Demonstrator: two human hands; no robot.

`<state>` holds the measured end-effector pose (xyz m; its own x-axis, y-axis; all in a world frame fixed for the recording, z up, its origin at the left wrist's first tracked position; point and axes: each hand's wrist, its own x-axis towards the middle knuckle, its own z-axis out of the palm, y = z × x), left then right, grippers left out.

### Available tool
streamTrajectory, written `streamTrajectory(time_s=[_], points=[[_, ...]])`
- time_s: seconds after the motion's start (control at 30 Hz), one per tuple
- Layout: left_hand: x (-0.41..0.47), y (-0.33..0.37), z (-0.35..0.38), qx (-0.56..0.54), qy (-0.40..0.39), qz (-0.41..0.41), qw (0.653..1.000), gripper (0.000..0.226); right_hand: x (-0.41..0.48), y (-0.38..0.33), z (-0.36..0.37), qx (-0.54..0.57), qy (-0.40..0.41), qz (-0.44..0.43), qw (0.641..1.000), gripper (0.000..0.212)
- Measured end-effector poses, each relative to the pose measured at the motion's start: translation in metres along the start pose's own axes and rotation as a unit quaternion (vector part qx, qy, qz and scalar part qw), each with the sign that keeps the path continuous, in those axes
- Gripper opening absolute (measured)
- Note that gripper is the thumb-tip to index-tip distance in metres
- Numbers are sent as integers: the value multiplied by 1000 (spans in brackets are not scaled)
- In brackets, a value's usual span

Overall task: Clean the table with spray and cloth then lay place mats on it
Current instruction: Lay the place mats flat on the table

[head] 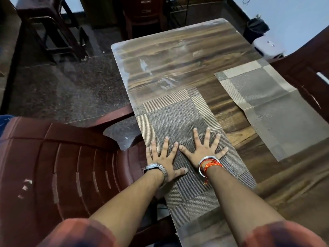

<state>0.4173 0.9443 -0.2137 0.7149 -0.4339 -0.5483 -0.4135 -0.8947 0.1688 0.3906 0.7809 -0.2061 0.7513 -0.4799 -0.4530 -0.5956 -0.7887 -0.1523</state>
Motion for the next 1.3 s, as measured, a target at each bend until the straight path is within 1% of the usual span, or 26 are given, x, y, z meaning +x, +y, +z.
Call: streamTrajectory(time_s=[0.23,0.47,0.53,1.0,1.1,1.13,1.2,1.27,1.3], points=[[0,-2,-1,-4,6,8,1000,105,2,1,4,-8,10,-1,1000,93],[-6,-7,12,-22,70,16,997,99,2,1,6,-2,20,0,1000,92],[-6,-7,15,-22,76,13,997,97,3,1,6,-4,22,0,1000,93],[3,-8,13,-24,85,15,996,98,8,1,6,-9,35,-4,999,93],[0,-8,5,-25,53,18,998,100,6,2,3,-3,18,-6,1000,95],[-1,-8,0,-29,48,19,998,101,3,5,4,7,30,-2,1000,96],[-5,-10,-13,-43,51,16,998,103,-6,9,7,22,82,11,996,98],[-8,-16,-28,-50,73,8,996,103,-19,10,10,30,127,5,991,98],[-11,-19,-31,-46,79,9,996,101,-26,12,12,33,137,-1,990,97]])
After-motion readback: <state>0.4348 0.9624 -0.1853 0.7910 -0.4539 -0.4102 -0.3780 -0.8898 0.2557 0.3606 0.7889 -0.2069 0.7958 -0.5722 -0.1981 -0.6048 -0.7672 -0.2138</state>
